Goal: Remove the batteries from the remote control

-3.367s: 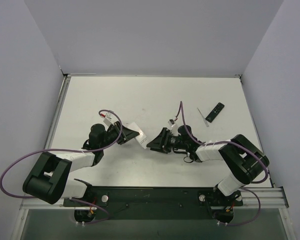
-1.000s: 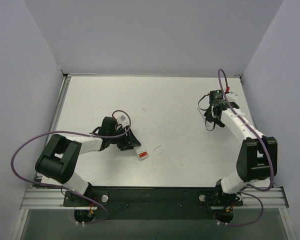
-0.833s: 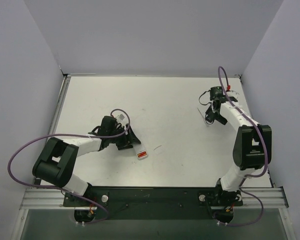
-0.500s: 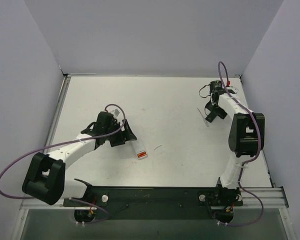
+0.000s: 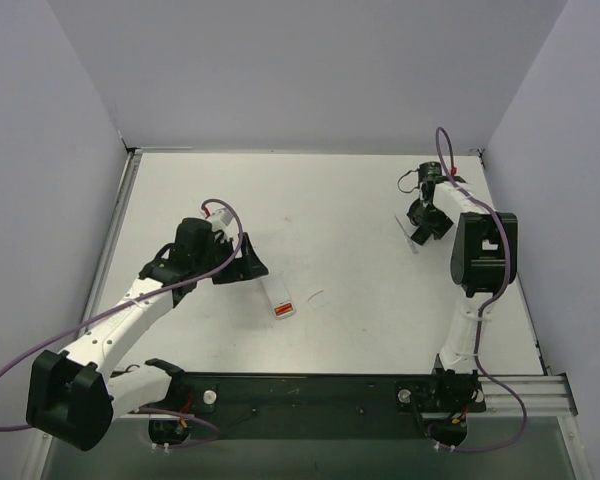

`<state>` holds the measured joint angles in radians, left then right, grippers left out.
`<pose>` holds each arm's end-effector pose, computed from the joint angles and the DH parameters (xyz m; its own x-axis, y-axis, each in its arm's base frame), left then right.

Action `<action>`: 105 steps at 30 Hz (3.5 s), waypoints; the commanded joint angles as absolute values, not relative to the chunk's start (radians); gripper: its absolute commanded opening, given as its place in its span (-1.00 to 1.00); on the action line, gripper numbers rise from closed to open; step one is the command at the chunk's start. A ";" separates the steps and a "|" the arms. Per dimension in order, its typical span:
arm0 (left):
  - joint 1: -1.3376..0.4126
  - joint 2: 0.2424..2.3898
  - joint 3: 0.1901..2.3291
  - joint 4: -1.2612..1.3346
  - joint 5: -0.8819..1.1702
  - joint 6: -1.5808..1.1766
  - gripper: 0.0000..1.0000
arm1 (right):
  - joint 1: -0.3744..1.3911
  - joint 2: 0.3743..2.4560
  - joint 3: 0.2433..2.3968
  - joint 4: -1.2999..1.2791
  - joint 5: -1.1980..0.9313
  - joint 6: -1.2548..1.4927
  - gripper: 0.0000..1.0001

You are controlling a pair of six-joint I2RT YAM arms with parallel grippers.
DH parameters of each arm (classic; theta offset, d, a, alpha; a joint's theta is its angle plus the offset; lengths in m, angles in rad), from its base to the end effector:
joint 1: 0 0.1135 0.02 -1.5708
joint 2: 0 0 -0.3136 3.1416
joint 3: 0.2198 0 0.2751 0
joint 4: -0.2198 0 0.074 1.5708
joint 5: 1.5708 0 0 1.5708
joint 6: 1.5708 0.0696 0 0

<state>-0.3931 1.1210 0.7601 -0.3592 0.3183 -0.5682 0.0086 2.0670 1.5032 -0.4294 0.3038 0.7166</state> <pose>0.2331 -0.1202 0.2648 -0.8262 -0.2107 -0.5226 0.1620 0.7994 -0.5785 0.5051 -0.0165 0.1789 -0.5298 0.6222 -0.5763 0.6672 0.7253 0.1697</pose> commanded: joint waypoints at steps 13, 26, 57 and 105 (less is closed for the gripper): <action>-0.354 1.097 0.765 -0.347 0.405 -0.529 0.65 | -0.043 2.129 1.600 -0.558 0.209 0.709 -0.37; -0.354 1.048 0.785 -0.350 0.420 -0.557 0.51 | -0.035 1.807 1.505 -0.540 0.102 0.476 -0.81; -0.426 1.213 0.830 -0.047 0.577 -0.808 0.47 | 0.770 1.315 0.976 -0.080 -0.485 0.420 -0.82; -0.436 1.327 0.830 -0.156 0.491 -0.936 -1.00 | 1.410 1.710 1.193 -0.439 0.965 0.374 -0.27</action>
<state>-0.4469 1.3418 0.8082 -0.1593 0.4751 -0.9184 1.3918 1.6825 1.1336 -0.3344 0.8055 0.3428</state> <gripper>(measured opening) 0.247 0.406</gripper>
